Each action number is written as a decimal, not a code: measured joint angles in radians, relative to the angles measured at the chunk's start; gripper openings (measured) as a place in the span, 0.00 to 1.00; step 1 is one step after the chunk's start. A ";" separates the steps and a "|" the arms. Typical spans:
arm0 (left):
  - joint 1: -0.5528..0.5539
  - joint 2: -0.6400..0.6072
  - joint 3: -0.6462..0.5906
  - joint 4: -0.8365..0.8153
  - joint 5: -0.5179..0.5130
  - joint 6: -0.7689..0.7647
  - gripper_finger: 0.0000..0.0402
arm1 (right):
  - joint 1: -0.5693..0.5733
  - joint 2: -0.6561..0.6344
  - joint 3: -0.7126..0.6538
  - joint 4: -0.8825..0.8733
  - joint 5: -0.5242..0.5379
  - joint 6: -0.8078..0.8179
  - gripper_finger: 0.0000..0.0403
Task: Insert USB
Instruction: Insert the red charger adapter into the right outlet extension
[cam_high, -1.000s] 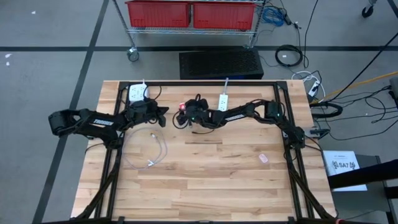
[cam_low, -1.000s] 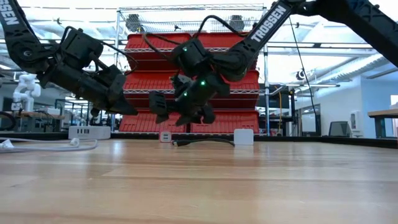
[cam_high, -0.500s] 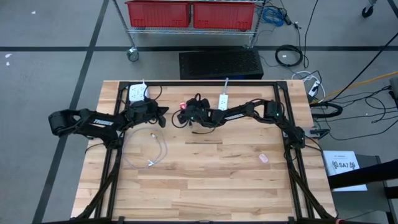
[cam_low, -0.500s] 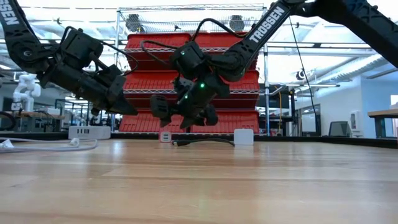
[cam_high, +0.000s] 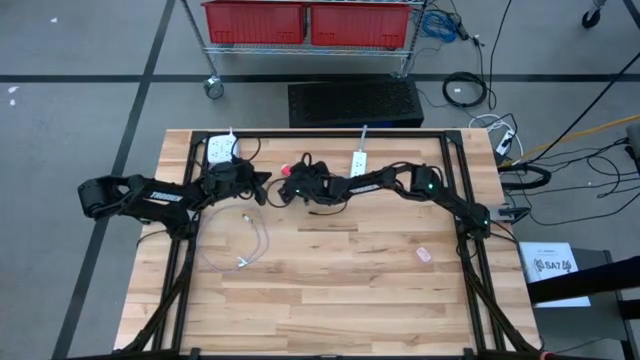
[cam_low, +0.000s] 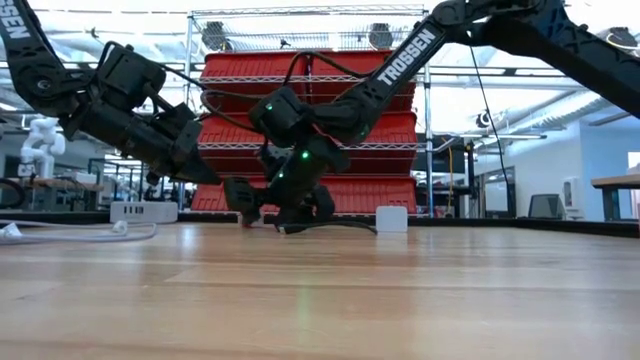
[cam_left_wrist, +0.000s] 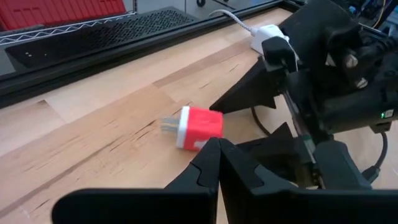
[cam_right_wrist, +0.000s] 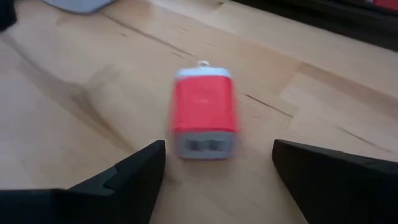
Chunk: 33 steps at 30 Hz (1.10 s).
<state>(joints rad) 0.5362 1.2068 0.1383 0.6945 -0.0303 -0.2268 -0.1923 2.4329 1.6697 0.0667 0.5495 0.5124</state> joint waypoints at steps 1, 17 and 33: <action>0.000 0.000 0.000 0.000 0.000 0.000 0.03 | -0.001 0.000 0.003 -0.013 -0.003 0.000 0.69; 0.000 0.000 0.000 0.000 0.007 0.016 0.03 | 0.009 -0.157 0.001 -0.113 -0.195 -0.266 0.05; 0.000 0.000 -0.043 0.067 0.023 0.026 0.03 | -0.044 -0.077 0.001 -0.005 -0.288 -0.294 0.77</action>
<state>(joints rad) 0.5362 1.2068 0.0948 0.7616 -0.0071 -0.2012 -0.2368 2.3555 1.6707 0.0621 0.2610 0.2181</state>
